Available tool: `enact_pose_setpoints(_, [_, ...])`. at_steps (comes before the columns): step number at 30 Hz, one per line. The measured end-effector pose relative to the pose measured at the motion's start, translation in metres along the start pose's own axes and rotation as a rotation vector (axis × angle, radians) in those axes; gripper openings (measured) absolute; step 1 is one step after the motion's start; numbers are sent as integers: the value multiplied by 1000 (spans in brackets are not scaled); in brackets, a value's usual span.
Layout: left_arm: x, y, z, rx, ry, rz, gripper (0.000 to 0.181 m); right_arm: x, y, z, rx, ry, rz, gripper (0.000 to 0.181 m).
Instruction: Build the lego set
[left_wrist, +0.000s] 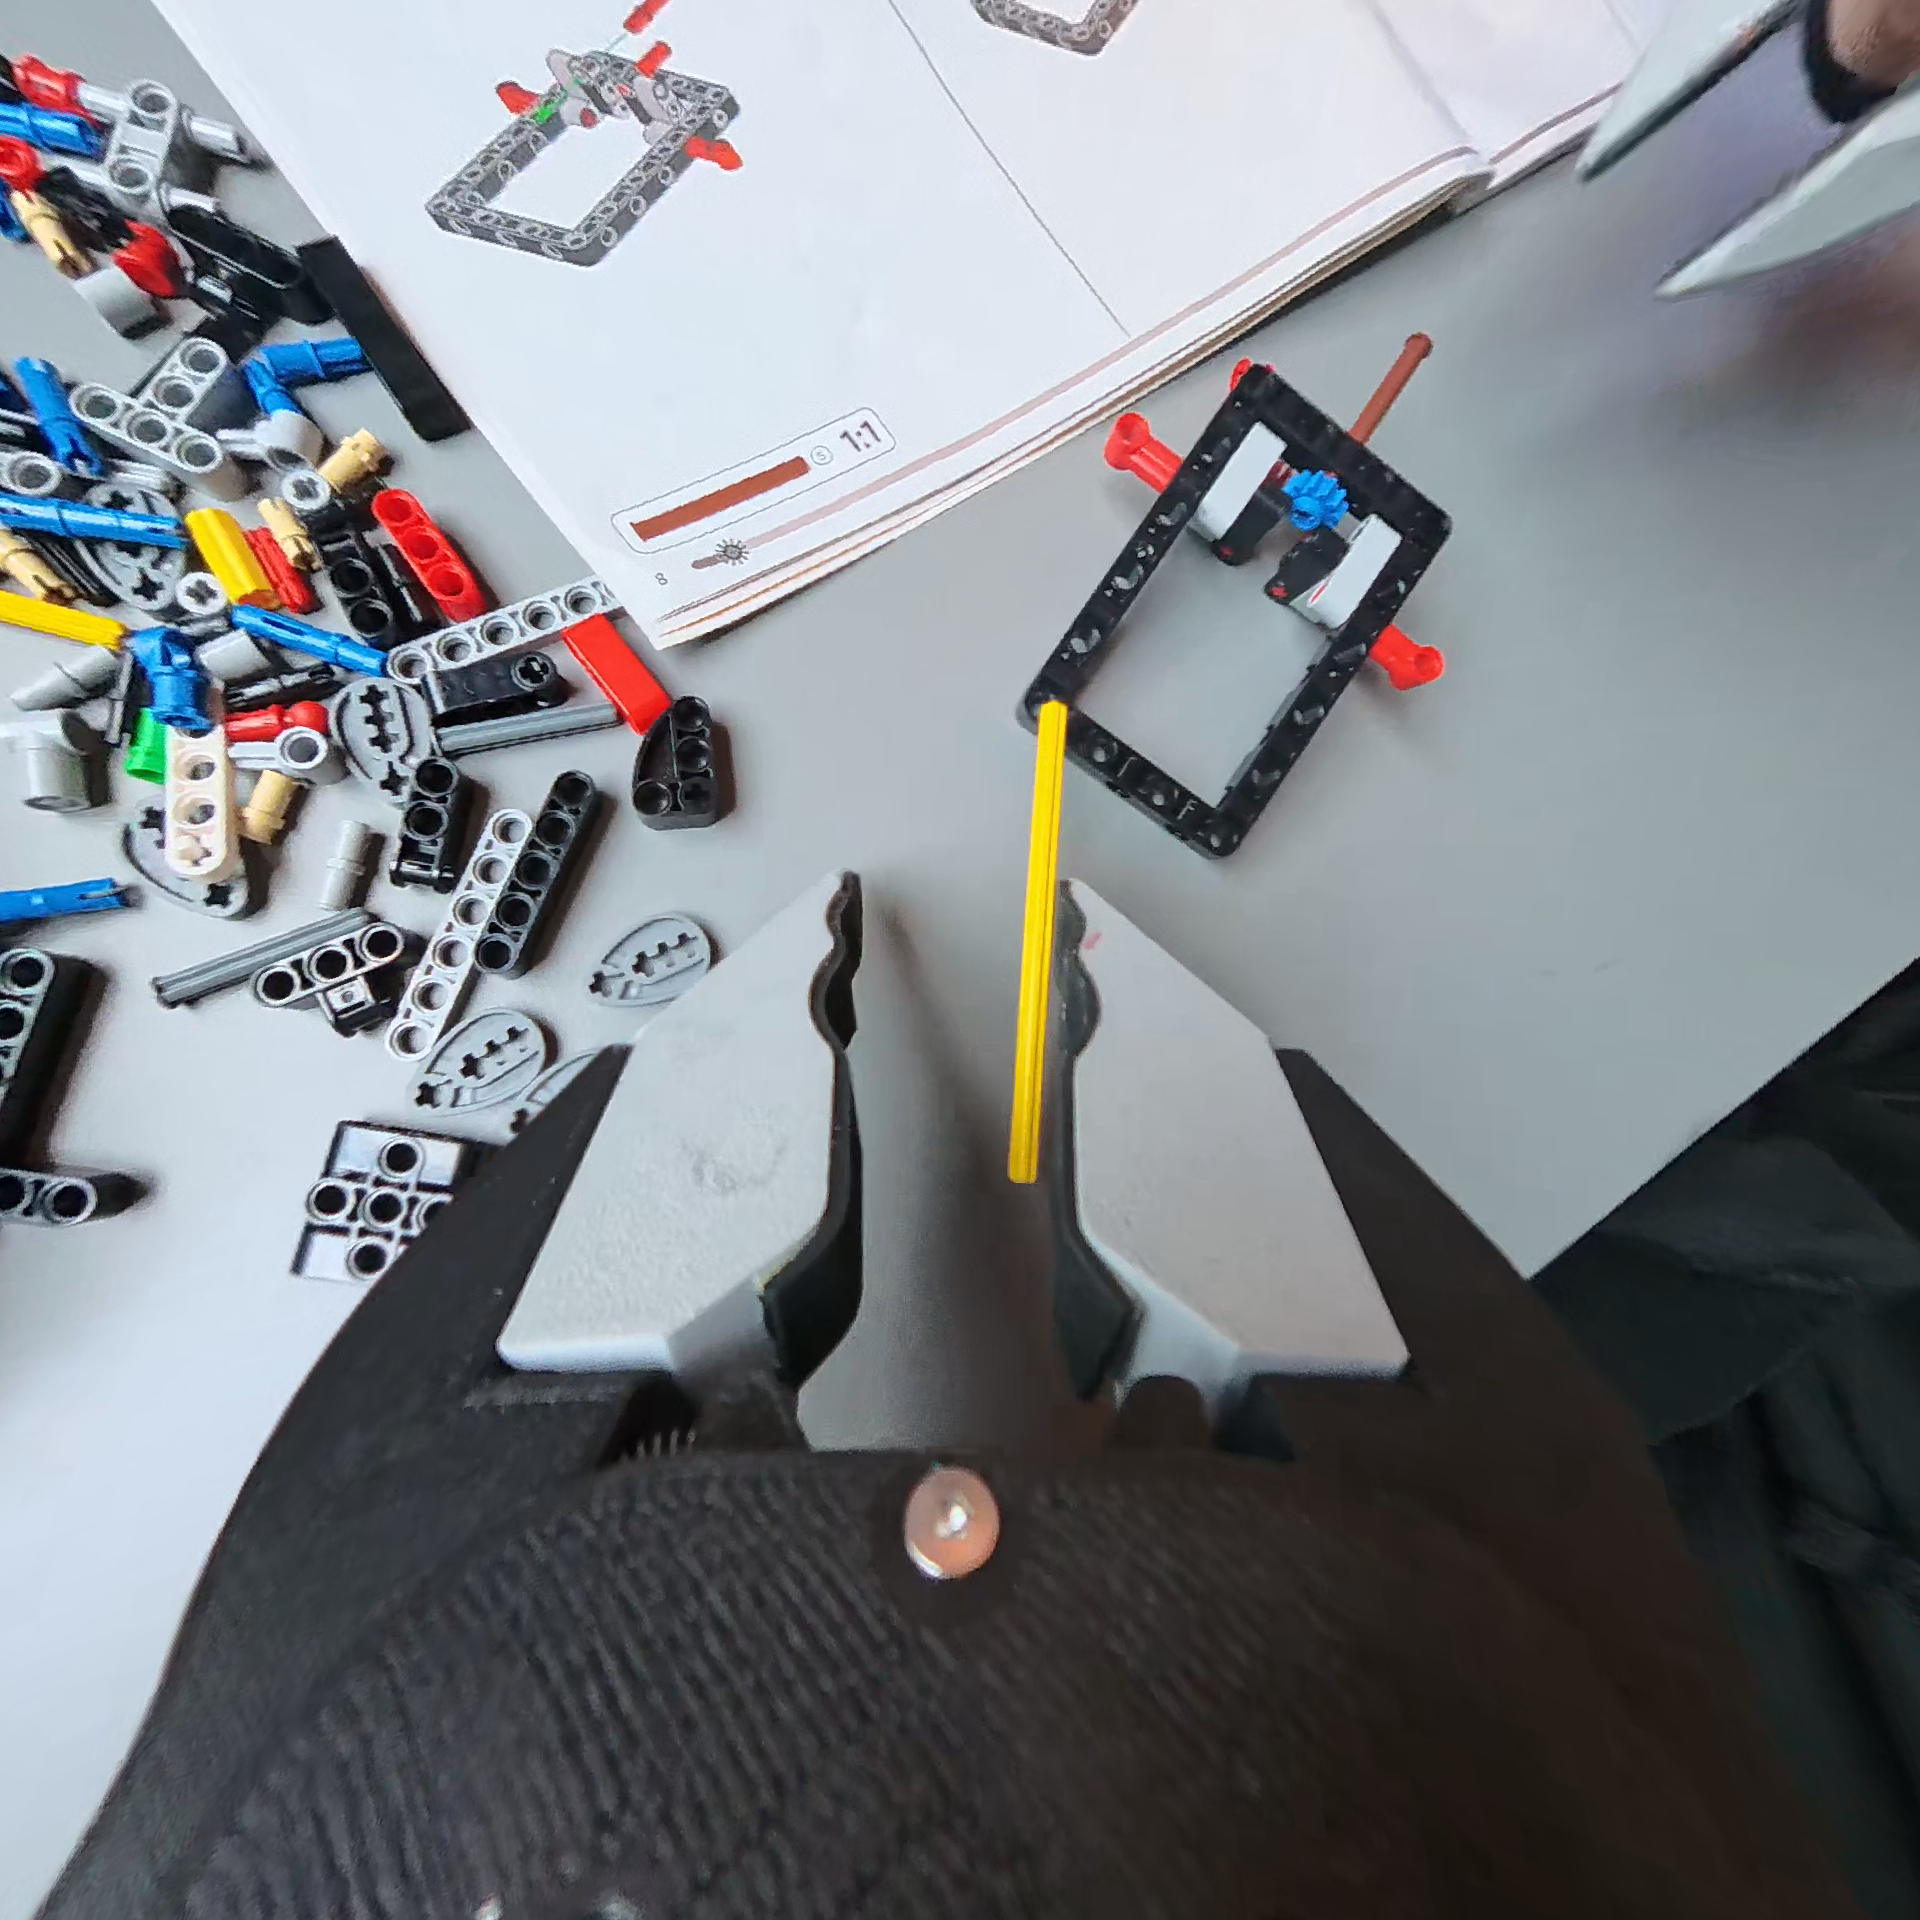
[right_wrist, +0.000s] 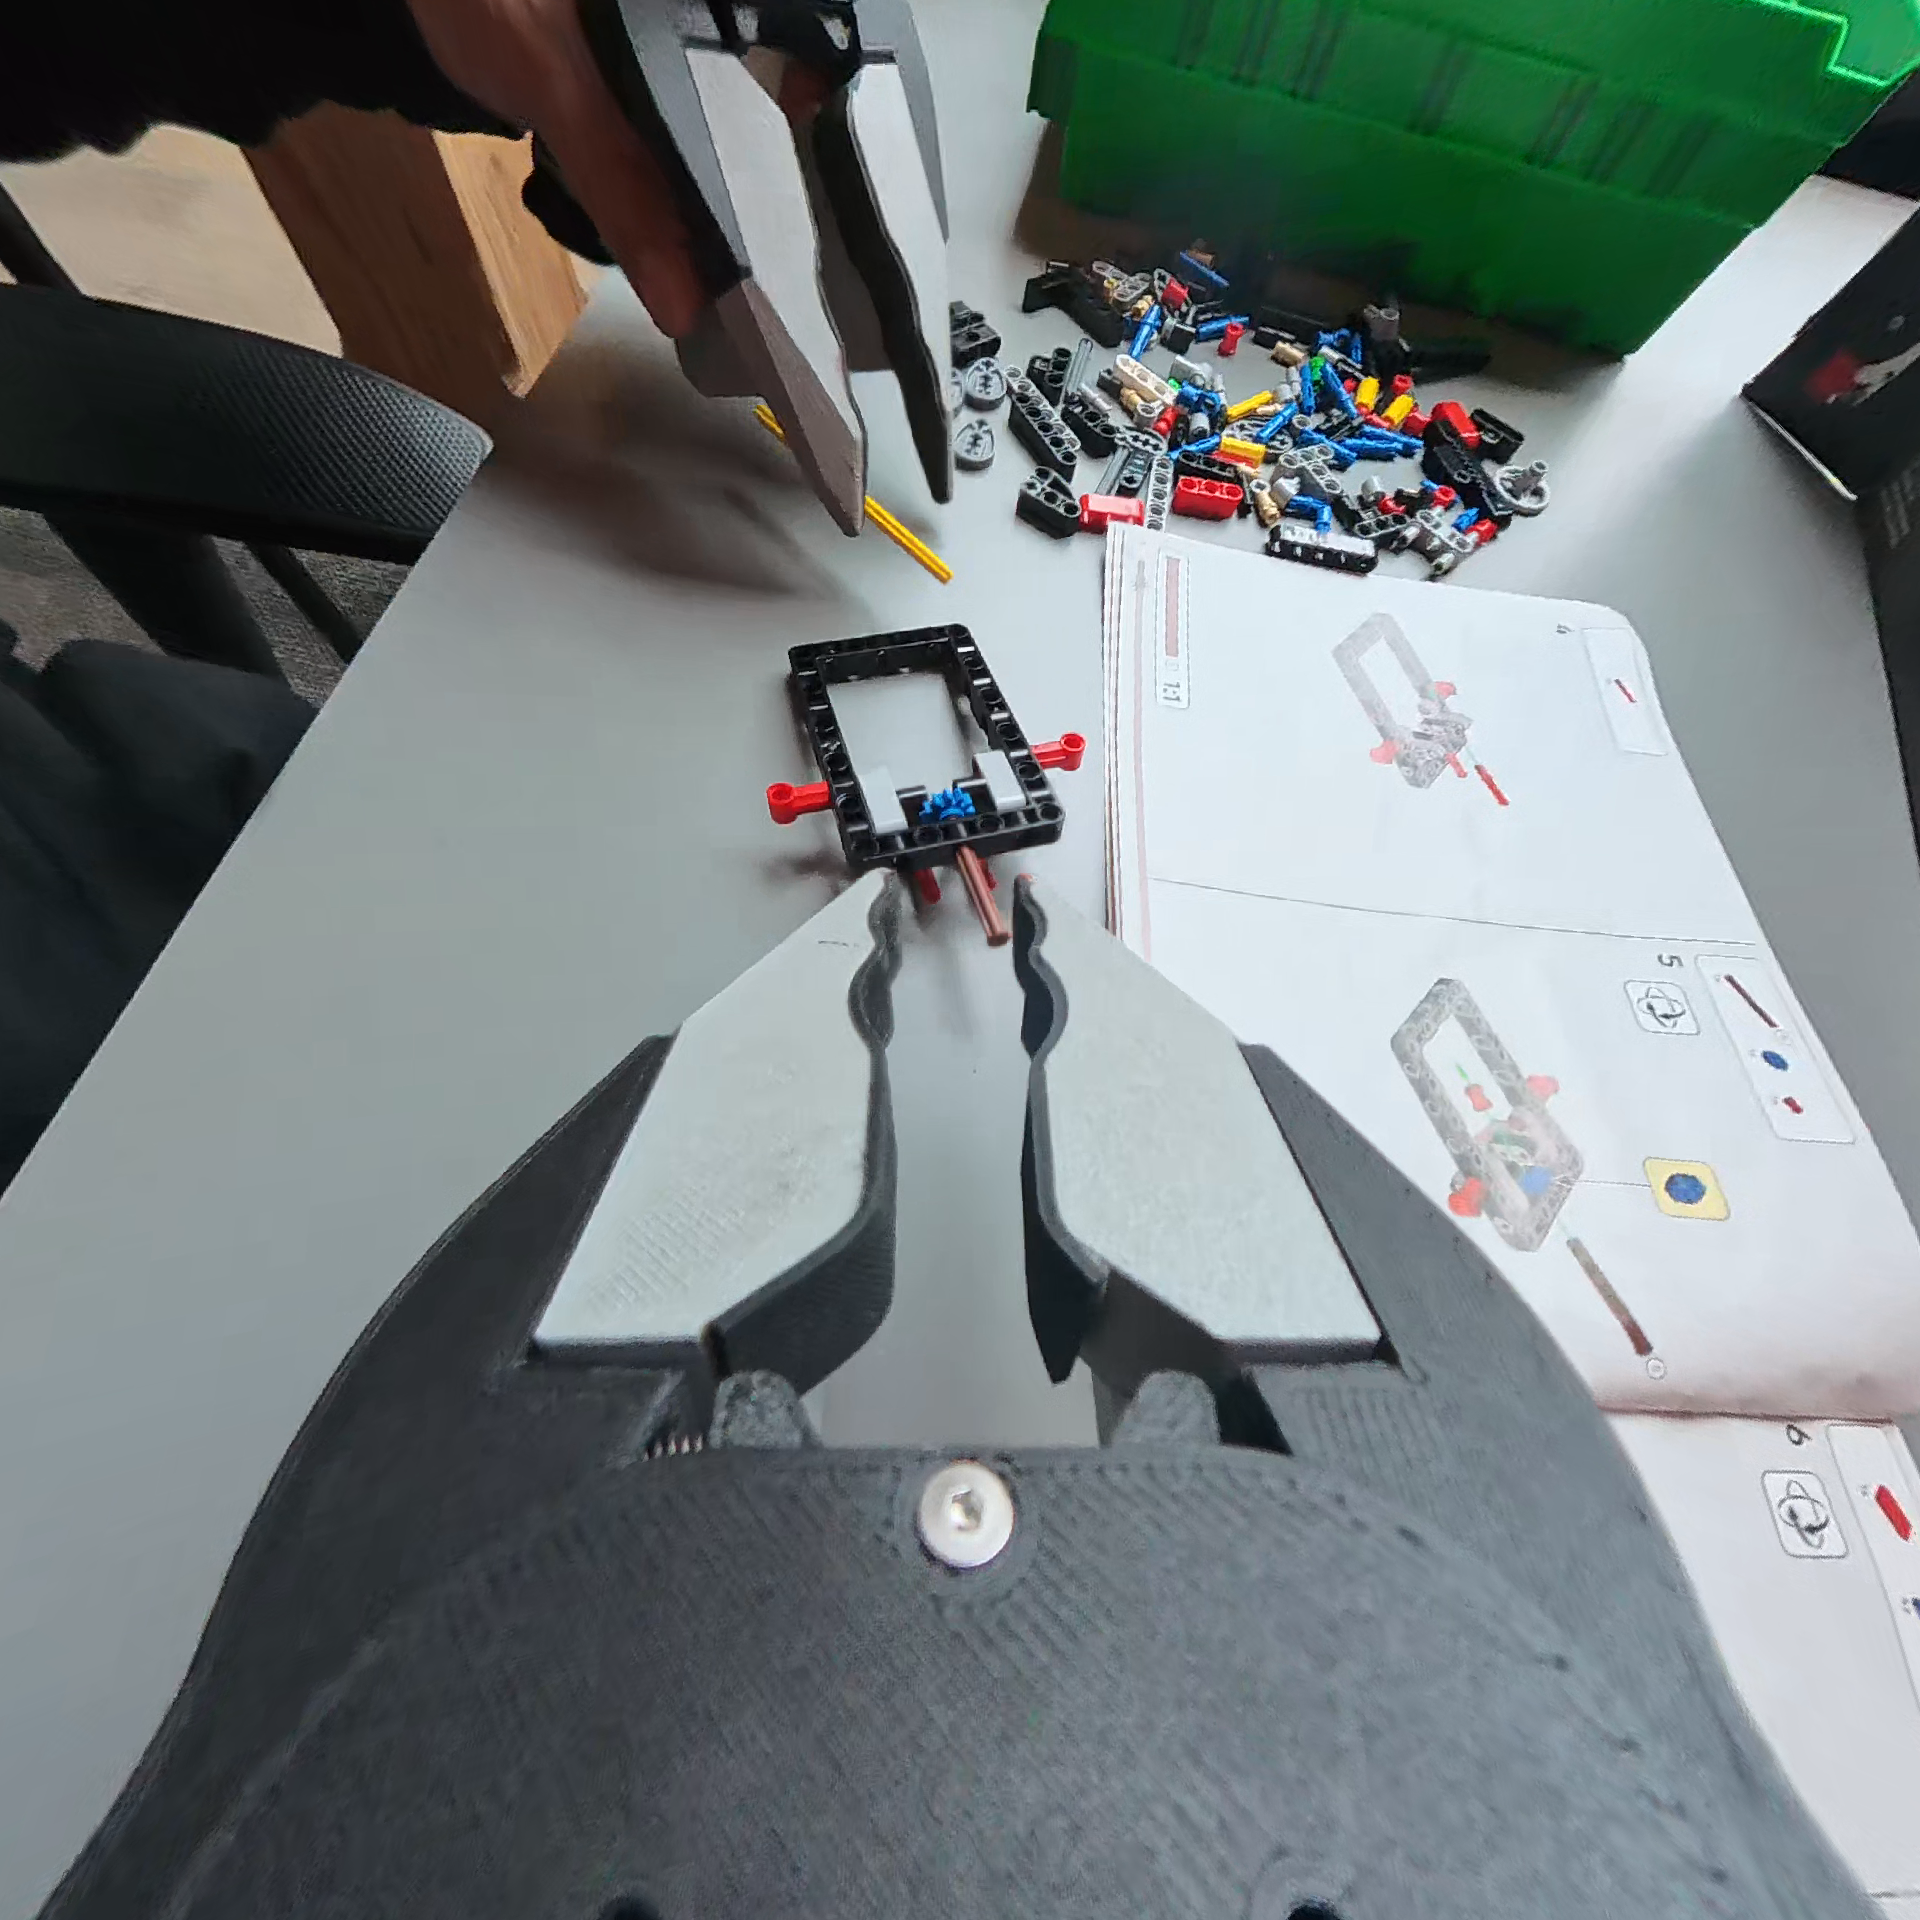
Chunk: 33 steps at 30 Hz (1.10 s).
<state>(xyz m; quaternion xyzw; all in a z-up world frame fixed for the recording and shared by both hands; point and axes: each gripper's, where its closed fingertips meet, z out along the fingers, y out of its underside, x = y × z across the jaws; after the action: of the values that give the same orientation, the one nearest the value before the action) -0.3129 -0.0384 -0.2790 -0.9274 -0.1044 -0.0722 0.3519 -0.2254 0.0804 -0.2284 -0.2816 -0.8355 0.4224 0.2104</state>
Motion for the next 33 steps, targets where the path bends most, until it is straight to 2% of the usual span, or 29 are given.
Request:
enact_pose_setpoints(3, [8,-12,-10,57,-40,94,31,-2,-18,3,3,26,-18,12])
enact_pose_setpoints(5, [11,-22,-19,99,-97,166,33,-9,-46,10,54,-3,-7,9])
enact_pose_setpoints(7, [12,-28,-25,125,-136,228,34,-27,-77,23,114,-79,-89,14])
enact_pose_setpoints(8, [10,-28,-27,126,-152,253,35,-27,-85,33,102,-70,-166,15])
enact_pose_setpoints(10, [3,-25,-29,113,-186,309,35,-21,-92,60,30,-40,-334,25])
enact_pose_setpoints(15, [-8,-33,-42,148,-199,374,35,-7,-92,119,-137,-47,-624,26])
enact_pose_setpoints(16, [-12,-34,-44,154,-203,379,34,-4,-94,126,-159,-47,-660,21])
enact_pose_setpoints(17, [-18,-36,-45,163,-209,382,34,-1,-98,130,-167,-52,-690,0])
enact_pose_setpoints(19, [-33,-39,-48,182,-224,373,35,13,-103,140,-217,-52,-714,0])
enact_pose_setpoints(22, [-58,-40,-52,215,-250,301,38,55,-115,158,-295,18,-733,0])
enact_pose_setpoints(25, [-68,-32,-51,250,-229,234,37,94,-115,174,-425,25,-594,0])
enact_pose_setpoints(28, [-62,-29,-44,299,-162,212,35,103,-123,157,-370,68,-455,0])
enact_pose_setpoints(30, [-55,-24,-36,290,-117,223,31,89,-113,124,-342,47,-343,0])
enact_pose_setpoints(32, [-29,-20,-28,259,6,275,12,73,-95,83,-289,52,-253,1])
enact_pose_setpoints(33, [-15,-22,-24,256,54,296,9,65,-82,62,-265,58,-201,5])
